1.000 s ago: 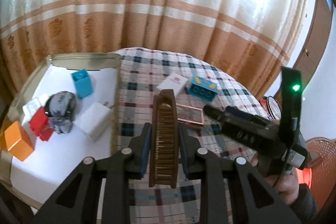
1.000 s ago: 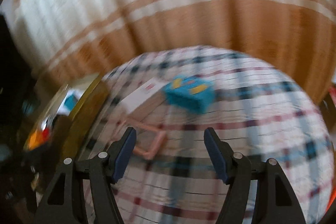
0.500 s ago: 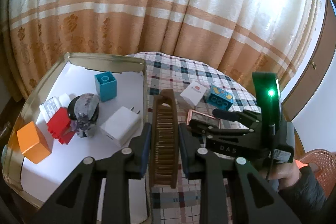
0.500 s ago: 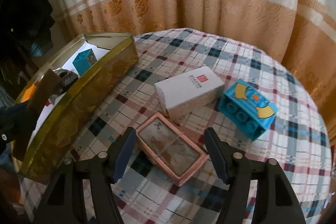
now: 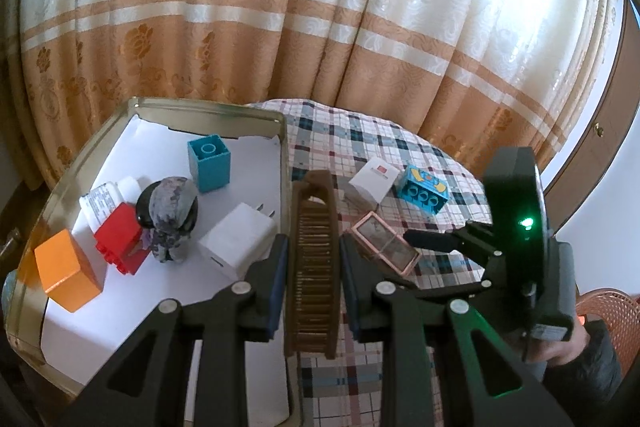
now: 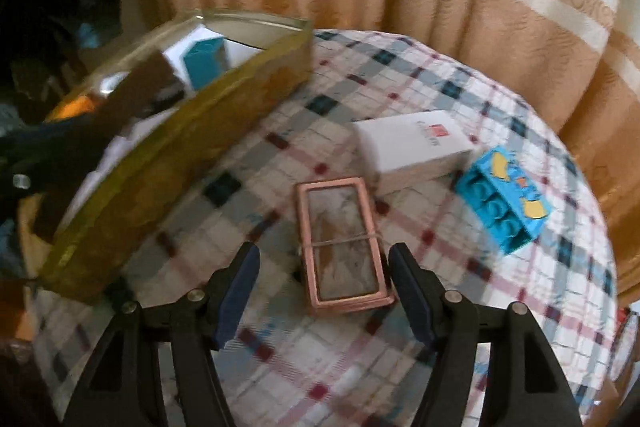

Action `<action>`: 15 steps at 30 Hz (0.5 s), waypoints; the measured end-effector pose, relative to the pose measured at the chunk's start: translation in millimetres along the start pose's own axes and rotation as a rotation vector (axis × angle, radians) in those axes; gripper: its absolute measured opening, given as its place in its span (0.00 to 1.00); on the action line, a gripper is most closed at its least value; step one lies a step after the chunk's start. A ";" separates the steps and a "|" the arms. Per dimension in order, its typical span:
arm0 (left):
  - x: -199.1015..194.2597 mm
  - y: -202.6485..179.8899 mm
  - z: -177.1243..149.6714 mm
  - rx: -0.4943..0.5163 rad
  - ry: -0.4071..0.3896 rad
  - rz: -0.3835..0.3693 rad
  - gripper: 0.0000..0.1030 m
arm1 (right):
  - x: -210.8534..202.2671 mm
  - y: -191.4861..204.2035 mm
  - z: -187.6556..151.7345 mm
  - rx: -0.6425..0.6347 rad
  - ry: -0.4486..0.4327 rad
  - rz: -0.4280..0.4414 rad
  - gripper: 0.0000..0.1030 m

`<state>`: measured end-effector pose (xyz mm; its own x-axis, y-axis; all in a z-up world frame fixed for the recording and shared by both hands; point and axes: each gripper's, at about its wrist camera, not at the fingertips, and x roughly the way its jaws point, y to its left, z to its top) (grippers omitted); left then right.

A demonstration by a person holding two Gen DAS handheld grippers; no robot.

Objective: Organize rigid objects
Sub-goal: 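Grasp the pink-framed glass panel with the right tool while the left tool holds the comb, then carry the comb and pink frame over the tray with both tools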

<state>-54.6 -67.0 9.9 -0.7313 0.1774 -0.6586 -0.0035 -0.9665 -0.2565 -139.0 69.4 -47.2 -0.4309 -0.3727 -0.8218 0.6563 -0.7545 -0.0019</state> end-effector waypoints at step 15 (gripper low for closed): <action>-2.9 6.4 1.4 -0.006 -0.011 0.012 0.23 | 6.4 -1.4 -6.0 0.158 -0.084 -0.099 0.49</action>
<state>-53.4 -73.9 11.2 -0.7385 0.1637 -0.6541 0.0093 -0.9675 -0.2526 -138.9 71.2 -55.8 -0.5425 -0.3315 -0.7718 0.5058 -0.8625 0.0149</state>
